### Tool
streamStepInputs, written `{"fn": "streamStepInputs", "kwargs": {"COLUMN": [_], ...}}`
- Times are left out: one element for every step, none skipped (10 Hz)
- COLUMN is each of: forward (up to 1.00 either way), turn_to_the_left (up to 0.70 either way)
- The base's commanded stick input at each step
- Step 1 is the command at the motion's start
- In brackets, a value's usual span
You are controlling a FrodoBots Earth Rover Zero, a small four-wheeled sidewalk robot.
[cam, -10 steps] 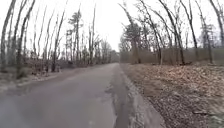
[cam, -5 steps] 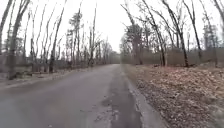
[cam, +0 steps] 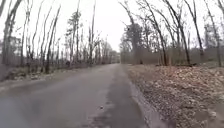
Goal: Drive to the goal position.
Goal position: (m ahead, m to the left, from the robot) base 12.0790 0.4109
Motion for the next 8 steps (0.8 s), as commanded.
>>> {"fn": "streamStepInputs", "kwargs": {"forward": [1.0, 1.0, 1.0, 1.0, 1.0, 1.0, 1.0, 1.0], "turn_to_the_left": [0.0, 0.0, 0.0, 0.0, 0.0, 0.0, 0.0, 0.0]}}
